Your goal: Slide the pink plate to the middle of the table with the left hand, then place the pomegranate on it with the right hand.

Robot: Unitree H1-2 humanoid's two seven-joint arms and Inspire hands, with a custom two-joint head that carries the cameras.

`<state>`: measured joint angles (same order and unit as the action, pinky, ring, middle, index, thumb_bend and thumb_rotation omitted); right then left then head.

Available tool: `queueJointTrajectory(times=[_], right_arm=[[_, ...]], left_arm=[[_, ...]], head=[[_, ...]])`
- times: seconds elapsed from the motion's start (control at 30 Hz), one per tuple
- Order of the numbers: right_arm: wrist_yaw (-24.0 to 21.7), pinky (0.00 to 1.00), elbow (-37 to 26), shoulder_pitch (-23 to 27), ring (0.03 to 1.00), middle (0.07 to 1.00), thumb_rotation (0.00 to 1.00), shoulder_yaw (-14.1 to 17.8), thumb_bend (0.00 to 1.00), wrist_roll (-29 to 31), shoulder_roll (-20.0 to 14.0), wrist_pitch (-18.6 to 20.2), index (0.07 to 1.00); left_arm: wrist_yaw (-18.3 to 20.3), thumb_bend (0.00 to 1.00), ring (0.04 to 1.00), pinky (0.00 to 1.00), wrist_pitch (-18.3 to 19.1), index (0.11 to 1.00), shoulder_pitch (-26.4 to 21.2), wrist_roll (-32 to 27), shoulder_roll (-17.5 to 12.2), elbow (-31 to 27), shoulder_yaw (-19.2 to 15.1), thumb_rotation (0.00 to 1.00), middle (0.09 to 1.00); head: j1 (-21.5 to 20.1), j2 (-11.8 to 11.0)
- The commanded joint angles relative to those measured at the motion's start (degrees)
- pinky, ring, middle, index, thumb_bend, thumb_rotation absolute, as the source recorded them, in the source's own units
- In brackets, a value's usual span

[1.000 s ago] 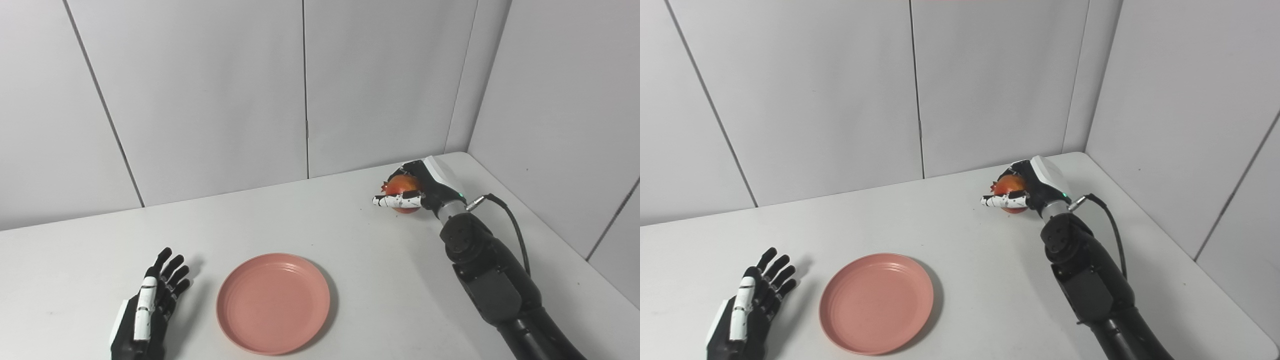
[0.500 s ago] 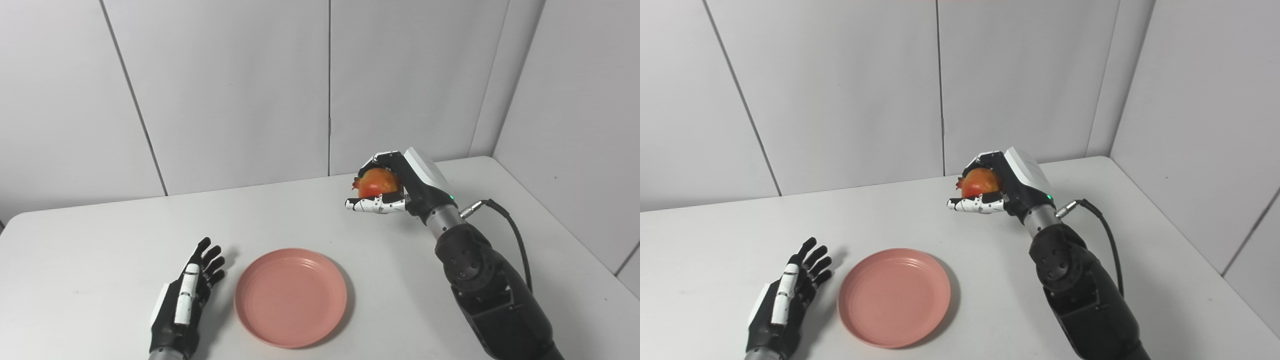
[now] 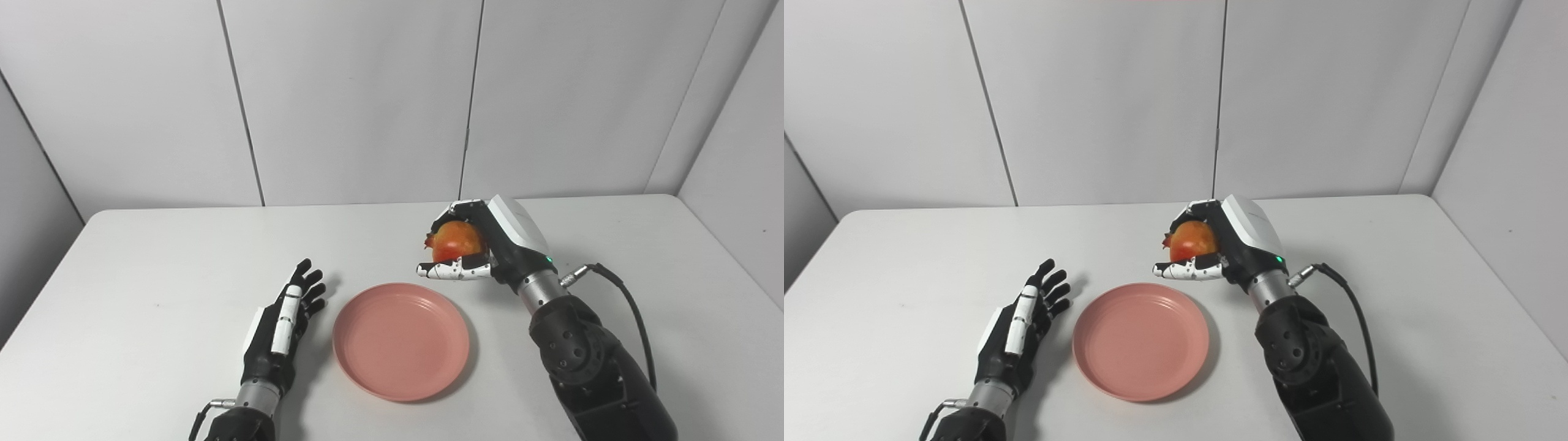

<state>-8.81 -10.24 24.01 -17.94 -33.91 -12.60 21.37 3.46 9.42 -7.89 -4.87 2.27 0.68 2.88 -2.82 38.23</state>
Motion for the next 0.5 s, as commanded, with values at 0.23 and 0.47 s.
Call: queueJointTrajectory(times=[0.23,0.47], right_arm=[[1.01,0.21,1.04,1.14,0.269,0.35,0.11,-3.05,0.36,-1.79,1.82,-6.18,0.443],[1.02,0.18,4.09,0.48,0.235,0.301,0.12,-5.39,0.37,-2.06,2.85,-9.0,0.374]], left_arm=[[-2.12,0.4,0.902,0.89,-1.31,0.913,-1.6,1.5,2.82,0.06,0.44,1.0,0.914],[-4.16,0.41,0.906,0.9,-1.57,0.915,-2.18,2.55,3.91,0.91,0.23,1.0,0.918]], head=[[2.49,1.23],[4.27,2.52]])
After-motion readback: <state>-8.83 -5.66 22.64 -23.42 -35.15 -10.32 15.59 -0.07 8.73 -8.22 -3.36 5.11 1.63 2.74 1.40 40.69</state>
